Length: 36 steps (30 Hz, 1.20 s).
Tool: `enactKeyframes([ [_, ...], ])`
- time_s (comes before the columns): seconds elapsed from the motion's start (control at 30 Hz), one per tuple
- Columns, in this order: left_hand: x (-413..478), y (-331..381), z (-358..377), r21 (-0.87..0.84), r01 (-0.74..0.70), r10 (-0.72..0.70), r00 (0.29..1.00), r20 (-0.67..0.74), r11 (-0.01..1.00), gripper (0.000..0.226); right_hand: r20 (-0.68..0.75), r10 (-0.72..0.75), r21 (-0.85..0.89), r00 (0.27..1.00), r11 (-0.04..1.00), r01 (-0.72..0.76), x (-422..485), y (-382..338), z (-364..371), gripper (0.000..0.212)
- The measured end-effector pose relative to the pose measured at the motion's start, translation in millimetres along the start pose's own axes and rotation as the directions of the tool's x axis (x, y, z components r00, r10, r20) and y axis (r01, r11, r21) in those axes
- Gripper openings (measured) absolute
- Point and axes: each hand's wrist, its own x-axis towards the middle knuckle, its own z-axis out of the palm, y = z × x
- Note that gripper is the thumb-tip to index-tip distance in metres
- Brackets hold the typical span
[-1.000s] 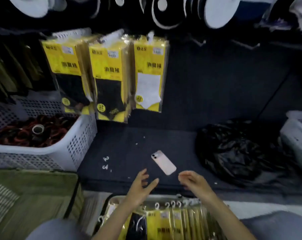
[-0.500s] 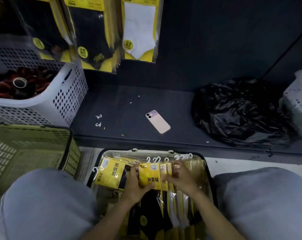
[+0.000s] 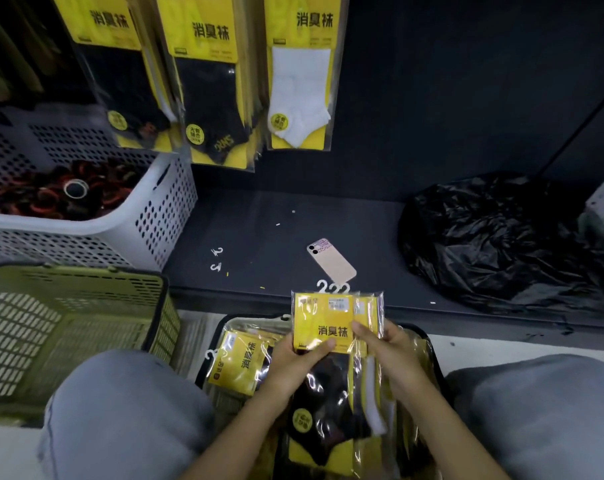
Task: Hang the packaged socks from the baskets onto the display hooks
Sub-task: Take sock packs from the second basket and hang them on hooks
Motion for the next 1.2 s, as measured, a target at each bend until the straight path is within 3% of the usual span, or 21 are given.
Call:
enactKeyframes([
  [0.13,-1,47,-14,-0.053,-0.120,0.117,0.992,-0.055,0.991,0.032,0.147,-0.112,0.076,0.983,0.992,0.102,-1,-43,9,0.030],
  [0.27,-3,87,-35,-0.130,-0.214,0.197,0.972,-0.129,0.968,0.039,0.230,-0.223,0.087,0.947,0.974,0.209,2,-84,22,0.030],
  [0.37,-4,115,-48,-0.200,-0.286,0.248,0.949,-0.194,0.937,0.046,0.183,-0.336,0.114,0.924,0.941,0.319,9,-112,36,0.027],
  [0.53,4,167,-88,-0.215,-0.438,0.327,0.852,-0.408,0.873,0.025,0.079,-0.464,0.151,0.882,0.880,0.450,29,-164,43,0.018],
  [0.67,3,211,-123,-0.165,-0.557,0.435,0.772,-0.464,0.814,0.015,-0.012,-0.546,0.191,0.838,0.821,0.538,47,-218,44,0.013],
  [0.9,-1,269,-157,-0.144,-0.669,0.500,0.664,-0.556,0.729,0.021,-0.076,-0.608,0.217,0.791,0.764,0.608,77,-309,71,0.008],
  [1.07,-1,286,-164,-0.158,-0.706,0.522,0.637,-0.567,0.690,0.016,-0.047,-0.640,0.163,0.767,0.753,0.638,98,-339,101,0.007],
  [1.2,0,295,-166,-0.147,-0.715,0.532,0.626,-0.570,0.683,0.017,-0.093,-0.583,0.177,0.807,0.788,0.589,120,-343,116,0.009],
])
